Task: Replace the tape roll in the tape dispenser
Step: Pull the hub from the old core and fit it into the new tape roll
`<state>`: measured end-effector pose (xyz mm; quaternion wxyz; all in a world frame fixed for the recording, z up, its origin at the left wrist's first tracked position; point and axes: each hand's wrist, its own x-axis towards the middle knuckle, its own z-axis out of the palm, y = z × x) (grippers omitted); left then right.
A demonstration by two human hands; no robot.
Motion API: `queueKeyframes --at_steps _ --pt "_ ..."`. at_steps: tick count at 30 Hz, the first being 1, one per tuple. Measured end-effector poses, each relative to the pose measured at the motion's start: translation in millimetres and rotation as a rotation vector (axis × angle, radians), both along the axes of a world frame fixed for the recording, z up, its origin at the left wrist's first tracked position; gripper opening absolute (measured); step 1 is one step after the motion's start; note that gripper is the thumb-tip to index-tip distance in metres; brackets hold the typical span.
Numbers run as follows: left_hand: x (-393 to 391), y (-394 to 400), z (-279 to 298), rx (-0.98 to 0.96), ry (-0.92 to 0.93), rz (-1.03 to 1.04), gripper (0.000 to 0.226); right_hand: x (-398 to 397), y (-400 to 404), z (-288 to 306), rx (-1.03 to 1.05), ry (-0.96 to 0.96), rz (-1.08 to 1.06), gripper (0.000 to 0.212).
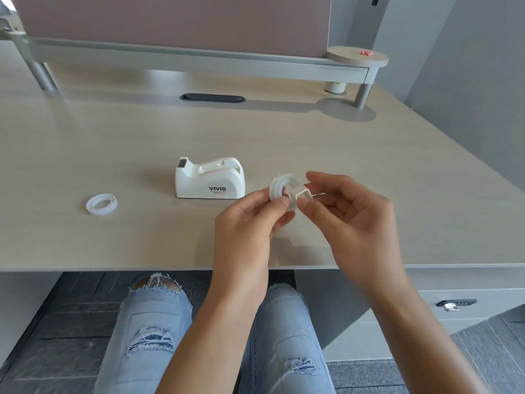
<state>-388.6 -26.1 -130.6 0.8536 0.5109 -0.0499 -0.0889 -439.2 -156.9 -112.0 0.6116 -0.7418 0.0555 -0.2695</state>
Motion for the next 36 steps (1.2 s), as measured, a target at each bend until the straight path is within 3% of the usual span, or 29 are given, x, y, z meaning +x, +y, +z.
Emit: queueKeyframes --at_steps 4,19,25,30,36 --pt "-3.1 7.4 -2.0 0.001 -0.035 0.001 0.019 0.0 10.6 2.3 -0.055 -0.036 0.011 0.012" --pt "-3.7 26.0 -4.1 -0.046 -0.124 0.021 0.029 11.4 24.9 5.5 -0.204 -0.002 0.063 0.028" --pt "-4.4 28.4 -7.2 -0.032 -0.157 0.039 0.029 13.2 31.3 4.2 -0.166 -0.009 0.048 0.023" --pt "-5.5 29.4 -7.7 0.09 -0.263 0.115 0.029 14.1 30.5 5.7 -0.103 0.009 0.0 0.012" --pt "-7.4 29.1 -8.3 0.153 -0.31 0.121 0.028 12.1 31.7 10.6 -0.017 0.017 0.037 0.013"
